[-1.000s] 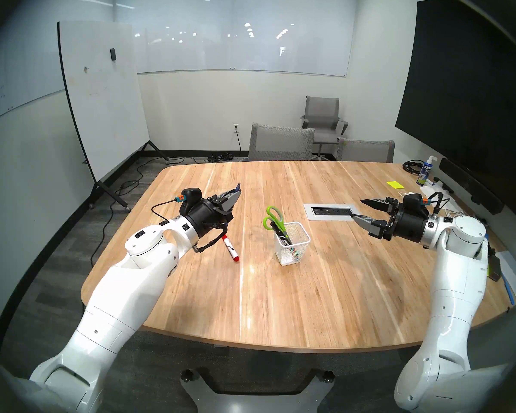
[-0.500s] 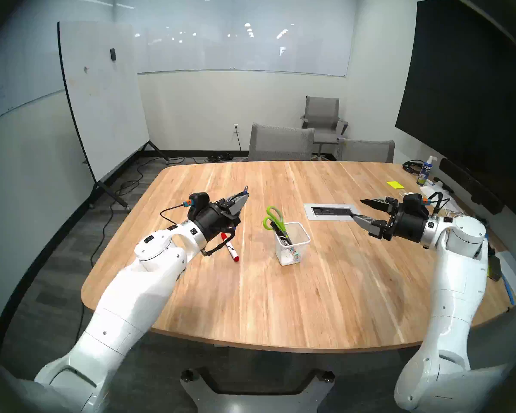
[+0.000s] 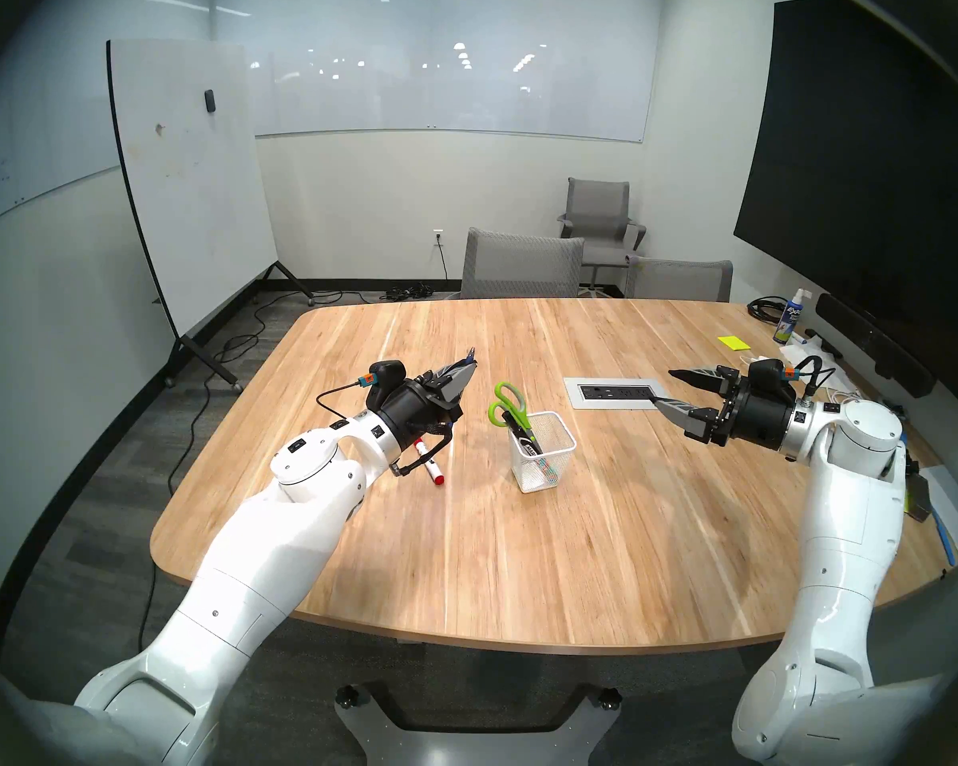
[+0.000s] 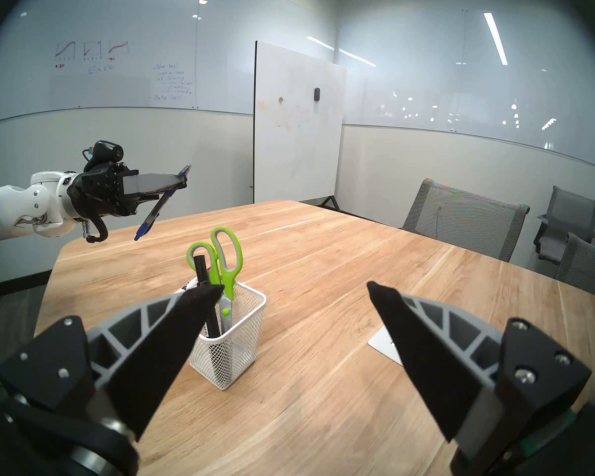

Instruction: Place the pen, the marker, and the scissors into the pen holder

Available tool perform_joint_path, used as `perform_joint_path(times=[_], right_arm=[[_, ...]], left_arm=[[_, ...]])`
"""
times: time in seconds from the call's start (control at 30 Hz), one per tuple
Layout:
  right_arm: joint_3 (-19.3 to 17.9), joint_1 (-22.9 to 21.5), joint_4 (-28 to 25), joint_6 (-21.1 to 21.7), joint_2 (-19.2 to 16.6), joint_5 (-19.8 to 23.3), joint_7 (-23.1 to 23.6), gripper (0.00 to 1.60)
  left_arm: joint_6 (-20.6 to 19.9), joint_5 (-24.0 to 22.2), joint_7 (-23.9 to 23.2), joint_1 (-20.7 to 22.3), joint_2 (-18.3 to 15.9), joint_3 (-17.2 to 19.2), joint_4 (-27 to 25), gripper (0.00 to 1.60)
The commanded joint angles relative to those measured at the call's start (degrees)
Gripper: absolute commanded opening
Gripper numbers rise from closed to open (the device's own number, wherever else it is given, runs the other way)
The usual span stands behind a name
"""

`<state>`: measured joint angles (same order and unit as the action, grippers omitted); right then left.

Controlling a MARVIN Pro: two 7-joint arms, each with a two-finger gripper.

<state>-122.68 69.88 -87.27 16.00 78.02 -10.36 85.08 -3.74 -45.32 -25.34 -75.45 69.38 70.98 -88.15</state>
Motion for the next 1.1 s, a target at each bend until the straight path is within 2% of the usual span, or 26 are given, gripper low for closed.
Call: perform_joint_path(times=[0.0, 0.3, 0.53, 0.8, 1.07], right_arm=[[0.14, -0.82, -0.98, -0.01, -0.14, 0.42, -0.08, 1.6], [0.14, -0.82, -0.97, -0.02, -0.14, 0.41, -0.08, 1.6], [0.14, -0.83, -0.96, -0.03, -0.14, 0.4, -0.08, 1.6], [0.14, -0.82, -0.99, -0.01, -0.14, 0.41, -0.08, 1.6], [0.14, -0.82, -1.0, 0.0, -0.14, 0.42, -0.08, 1.6]], left_arm=[[0.51, -0.01, 0.57, 1.94, 0.6, 0.73, -1.24, 0.0], [0.08, 0.36, 2.91, 2.52, 0.37, 2.04, -3.41, 0.0], [-0.81, 0.79, 5.12, 2.34, -0.23, 2.77, -7.3, 0.0], [-2.51, 1.83, 7.59, 0.99, -0.06, 1.88, -11.0, 0.0], [-2.71, 2.4, 7.95, 1.04, 1.21, 0.22, -10.38, 0.0]])
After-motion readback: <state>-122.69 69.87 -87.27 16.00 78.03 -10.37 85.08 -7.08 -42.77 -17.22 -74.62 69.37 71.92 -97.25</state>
